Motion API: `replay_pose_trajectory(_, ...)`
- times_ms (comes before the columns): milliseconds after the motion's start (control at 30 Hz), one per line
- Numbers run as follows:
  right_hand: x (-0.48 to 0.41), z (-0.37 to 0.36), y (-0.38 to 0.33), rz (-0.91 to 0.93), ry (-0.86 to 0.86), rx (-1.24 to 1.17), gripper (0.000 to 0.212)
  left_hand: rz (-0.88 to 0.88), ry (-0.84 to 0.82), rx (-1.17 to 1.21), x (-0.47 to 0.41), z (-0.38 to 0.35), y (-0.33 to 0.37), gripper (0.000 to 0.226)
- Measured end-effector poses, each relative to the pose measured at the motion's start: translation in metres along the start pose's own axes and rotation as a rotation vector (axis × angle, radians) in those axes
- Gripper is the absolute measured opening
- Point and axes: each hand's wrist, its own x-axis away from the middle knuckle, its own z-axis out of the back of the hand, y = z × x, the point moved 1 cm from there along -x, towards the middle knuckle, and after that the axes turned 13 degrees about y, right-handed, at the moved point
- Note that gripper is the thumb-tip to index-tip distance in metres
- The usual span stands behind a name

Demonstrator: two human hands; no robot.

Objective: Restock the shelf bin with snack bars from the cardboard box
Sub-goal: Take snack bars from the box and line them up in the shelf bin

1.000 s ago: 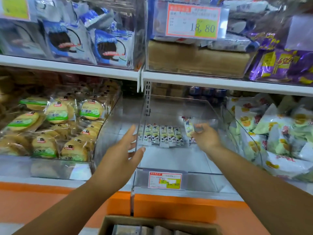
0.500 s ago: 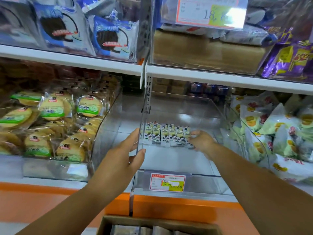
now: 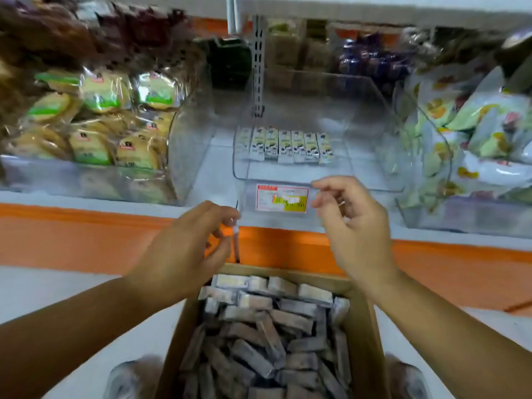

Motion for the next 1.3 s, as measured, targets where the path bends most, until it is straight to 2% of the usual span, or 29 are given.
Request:
replay_pose_trajectory(67, 0.046, -0.004, 0.039, -0.062, -0.170, 0.132, 0.029, 0.005, -0.286, -0.106, 0.035, -0.030, -0.010, 0.041)
replay_pose_trajectory(133, 0.090, -0.004, 0.091, -0.167, -0.489, 0.337, 0.025, 0.100, -0.553, -0.141, 0.071, -0.066, -0.027, 0.041)
replay_pose_trajectory(167, 0.110, -0.002, 0.119, -0.235, -0.649, 0.429, 0.026, 0.172, -0.626, -0.122, 0.086, -0.083, -0.033, 0.041)
replay_pose_trajectory(233, 0.143, 0.005, 0.166, -0.389, -0.831, 0.538, 0.027, 0.288, -0.628, -0.073, 0.112, -0.116, -0.041, 0.043)
replay_pose_trajectory(333, 0.178, 0.018, 0.198, -0.565, -0.906, 0.666, 0.039, 0.412, -0.610, -0.044, 0.143, -0.153, -0.045, 0.045)
replay_pose_trajectory(433, 0.198, 0.020, 0.207, -0.690, -0.998, 0.681, 0.055, 0.348, -0.678, -0.035, 0.173, -0.174, -0.053, 0.043)
replay_pose_trajectory(500, 0.208, 0.017, 0.210, -0.687, -1.004, 0.691, 0.065, 0.273, -0.688, -0.065, 0.180, -0.178, -0.057, 0.045)
replay_pose_trajectory(600, 0.223, 0.008, 0.216, -0.608, -1.029, 0.730, 0.071, 0.264, -0.719, -0.103, 0.176, -0.185, -0.056, 0.051)
replay_pose_trajectory(767, 0.230, 0.007, 0.216, -0.641, -1.072, 0.775, 0.069, 0.242, -0.896, -0.235, 0.186, -0.194, -0.057, 0.051)
replay_pose_trajectory(933, 0.236, 0.014, 0.215, -0.680, -0.962, 0.749, 0.065, 0.281, -0.798, -0.325, 0.189, -0.194, -0.052, 0.042)
replay_pose_trajectory(1033, 0.244, 0.011, 0.209, -0.657, -0.947, 0.710, 0.063, 0.342, -0.772, -0.246, 0.189, -0.192, -0.052, 0.036)
replay_pose_trajectory(1200, 0.247, 0.013, 0.207, -0.681, -0.889, 0.616, 0.040, 0.441, -0.741, -0.152, 0.191, -0.179, -0.048, 0.037)
replay_pose_trajectory(1300, 0.249, 0.013, 0.206, -0.701, -0.884, 0.607, 0.048, 0.503, -0.671, -0.111, 0.192, -0.174, -0.046, 0.038)
